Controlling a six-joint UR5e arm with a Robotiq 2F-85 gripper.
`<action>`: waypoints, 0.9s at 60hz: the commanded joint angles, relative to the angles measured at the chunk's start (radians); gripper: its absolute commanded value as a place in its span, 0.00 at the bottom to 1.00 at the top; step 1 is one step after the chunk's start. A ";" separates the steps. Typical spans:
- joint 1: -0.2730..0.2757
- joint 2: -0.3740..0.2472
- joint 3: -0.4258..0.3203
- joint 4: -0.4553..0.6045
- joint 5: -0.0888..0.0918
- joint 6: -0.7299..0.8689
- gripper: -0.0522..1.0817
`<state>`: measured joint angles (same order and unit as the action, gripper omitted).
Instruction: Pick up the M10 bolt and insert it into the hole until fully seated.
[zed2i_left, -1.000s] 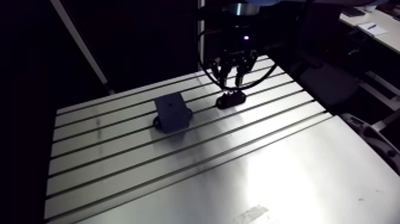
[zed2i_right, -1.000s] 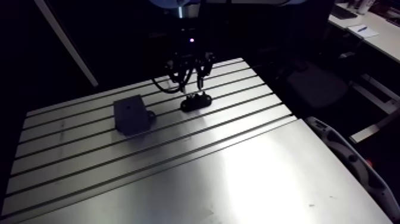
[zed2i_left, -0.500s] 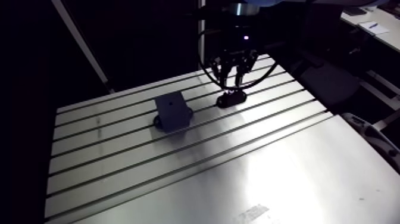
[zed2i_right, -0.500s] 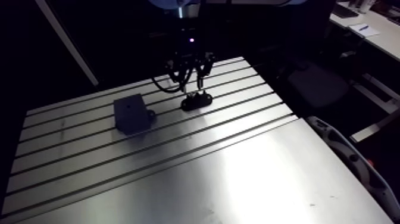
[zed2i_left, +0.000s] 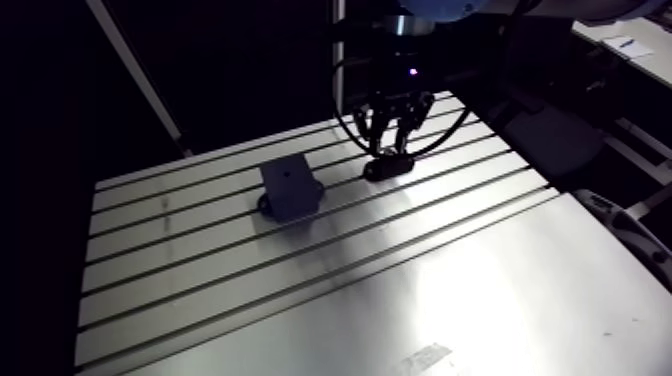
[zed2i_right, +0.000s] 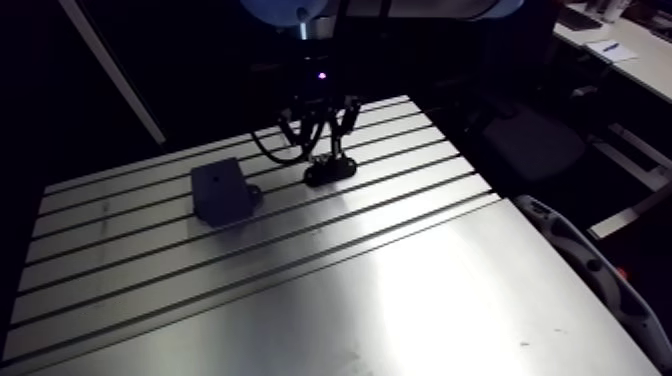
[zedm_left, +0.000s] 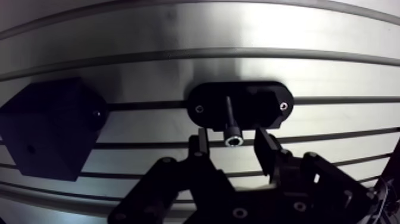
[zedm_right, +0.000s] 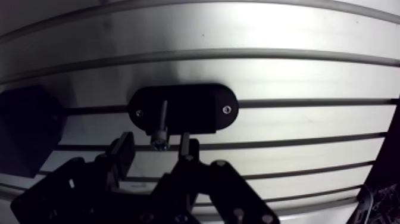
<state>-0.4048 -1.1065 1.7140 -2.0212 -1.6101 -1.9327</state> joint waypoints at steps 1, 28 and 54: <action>0.001 0.003 0.000 -0.001 -0.001 0.001 0.47; 0.001 0.009 -0.001 -0.006 -0.001 0.001 0.48; 0.000 0.012 -0.005 -0.006 -0.013 0.001 0.48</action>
<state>-0.4041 -1.0952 1.7089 -2.0273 -1.6205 -1.9320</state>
